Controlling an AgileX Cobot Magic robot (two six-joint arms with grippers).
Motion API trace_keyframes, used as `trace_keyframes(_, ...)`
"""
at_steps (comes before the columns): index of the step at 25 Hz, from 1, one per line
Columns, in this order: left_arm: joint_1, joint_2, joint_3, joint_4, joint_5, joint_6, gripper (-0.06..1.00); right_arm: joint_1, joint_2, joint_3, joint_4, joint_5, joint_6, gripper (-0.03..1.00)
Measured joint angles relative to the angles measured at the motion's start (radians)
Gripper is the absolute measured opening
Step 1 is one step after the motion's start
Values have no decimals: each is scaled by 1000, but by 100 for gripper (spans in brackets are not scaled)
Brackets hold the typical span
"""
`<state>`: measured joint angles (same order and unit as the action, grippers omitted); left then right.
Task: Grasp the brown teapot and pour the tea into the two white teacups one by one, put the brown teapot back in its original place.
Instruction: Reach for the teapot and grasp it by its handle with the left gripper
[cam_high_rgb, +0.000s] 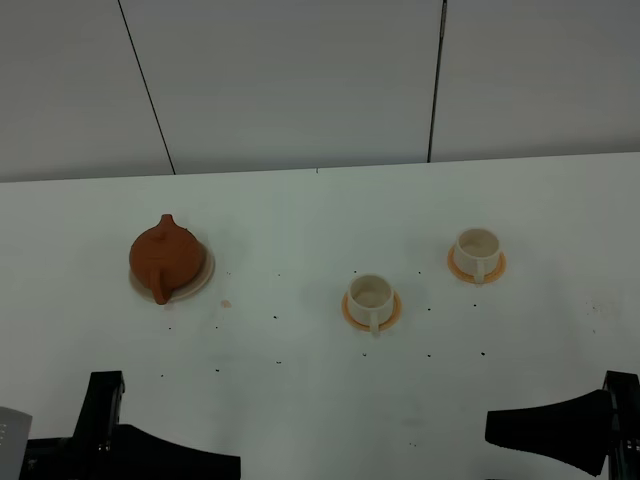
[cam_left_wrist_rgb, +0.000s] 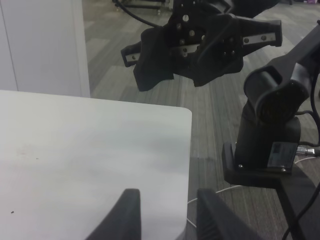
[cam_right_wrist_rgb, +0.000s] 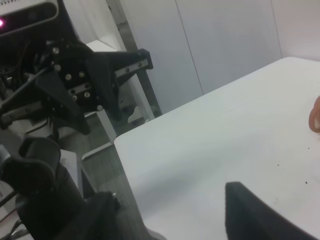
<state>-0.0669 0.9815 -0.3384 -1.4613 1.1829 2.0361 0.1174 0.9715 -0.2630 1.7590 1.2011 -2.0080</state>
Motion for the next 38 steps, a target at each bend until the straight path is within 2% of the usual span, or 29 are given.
trace_keyframes(22,0,0,0,3,0,-1,34,0,0,0,-20,0,31,44)
trace_keyframes(25,0,0,0,-10,0,-33,33,0,0,0,-4,0,31,41)
trace_keyframes(29,0,-43,0,-80,-17,-94,28,0,-17,-1,47,0,27,34)
trace_keyframes(33,0,-164,0,-150,-64,-112,21,0,-64,-1,54,0,41,22)
trace_keyframes(36,0,-288,0,-200,-121,-167,18,0,-136,-1,54,-2,49,13)
trace_keyframes(38,0,-375,0,-221,-195,-229,16,0,-211,-5,54,-32,70,6)
